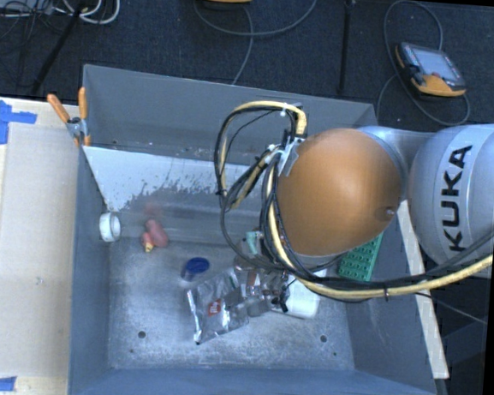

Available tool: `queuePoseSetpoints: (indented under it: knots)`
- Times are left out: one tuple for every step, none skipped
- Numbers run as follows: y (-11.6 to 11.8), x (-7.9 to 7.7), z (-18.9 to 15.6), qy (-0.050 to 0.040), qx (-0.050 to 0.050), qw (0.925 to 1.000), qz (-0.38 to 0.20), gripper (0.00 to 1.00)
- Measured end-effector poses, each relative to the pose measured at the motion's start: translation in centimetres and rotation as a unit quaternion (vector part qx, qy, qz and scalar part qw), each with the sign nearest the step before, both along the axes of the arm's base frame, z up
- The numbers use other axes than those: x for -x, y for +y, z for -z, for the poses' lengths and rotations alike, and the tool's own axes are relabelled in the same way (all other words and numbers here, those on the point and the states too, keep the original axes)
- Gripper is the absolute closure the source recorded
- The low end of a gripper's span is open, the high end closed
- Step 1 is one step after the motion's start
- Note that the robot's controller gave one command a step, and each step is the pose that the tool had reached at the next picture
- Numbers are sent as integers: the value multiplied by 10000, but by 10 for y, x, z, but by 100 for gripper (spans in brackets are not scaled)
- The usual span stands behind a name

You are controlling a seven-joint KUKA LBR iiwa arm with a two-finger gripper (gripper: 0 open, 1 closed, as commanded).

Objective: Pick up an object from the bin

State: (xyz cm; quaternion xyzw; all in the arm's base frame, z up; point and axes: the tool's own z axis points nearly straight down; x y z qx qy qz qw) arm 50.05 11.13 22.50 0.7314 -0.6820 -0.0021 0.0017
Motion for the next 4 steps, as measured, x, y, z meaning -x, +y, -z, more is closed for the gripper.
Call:
queuePoseSetpoints:
  knots:
    - [-9, 14, 68, 8, -12, 9696, -2446, 100]
    - [13, 27, -85, -54, -16, 9435, -3313, 100]
    - [-15, -4, 42, 32, -25, 9354, -3536, 100]
    - [112, 6, 74, -8, -41, 8908, -4544, 100]
